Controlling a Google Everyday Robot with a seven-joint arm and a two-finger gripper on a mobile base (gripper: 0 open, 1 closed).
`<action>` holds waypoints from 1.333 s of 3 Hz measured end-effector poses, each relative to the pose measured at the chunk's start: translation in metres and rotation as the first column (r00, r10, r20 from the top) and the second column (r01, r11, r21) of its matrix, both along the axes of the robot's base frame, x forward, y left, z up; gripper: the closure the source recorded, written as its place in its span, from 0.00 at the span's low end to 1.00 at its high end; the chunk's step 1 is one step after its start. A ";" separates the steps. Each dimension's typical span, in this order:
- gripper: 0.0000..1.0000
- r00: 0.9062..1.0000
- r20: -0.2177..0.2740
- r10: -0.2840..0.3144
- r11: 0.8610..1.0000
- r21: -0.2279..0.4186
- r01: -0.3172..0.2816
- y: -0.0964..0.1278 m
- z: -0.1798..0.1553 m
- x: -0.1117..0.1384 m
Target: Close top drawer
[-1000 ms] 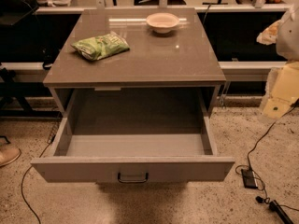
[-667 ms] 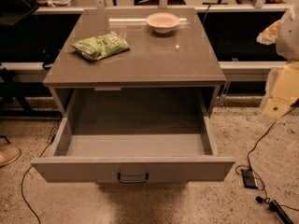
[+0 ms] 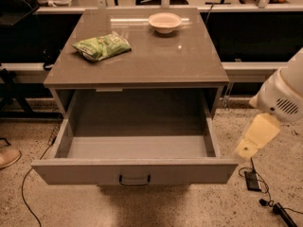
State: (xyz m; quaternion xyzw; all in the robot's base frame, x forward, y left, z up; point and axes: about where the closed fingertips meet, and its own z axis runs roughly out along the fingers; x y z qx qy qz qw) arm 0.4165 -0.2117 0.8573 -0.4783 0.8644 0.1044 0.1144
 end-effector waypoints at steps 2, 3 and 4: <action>0.19 0.963 -0.161 -0.214 0.973 0.054 0.225 0.018 -0.080 -0.042; 0.50 0.934 -0.214 -0.287 0.950 0.060 0.306 0.038 -0.121 -0.063; 0.73 0.918 -0.239 -0.318 0.938 0.060 0.340 0.050 -0.145 -0.072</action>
Offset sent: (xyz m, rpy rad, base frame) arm -0.0679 0.0307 -0.1230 0.1064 0.2267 -0.3464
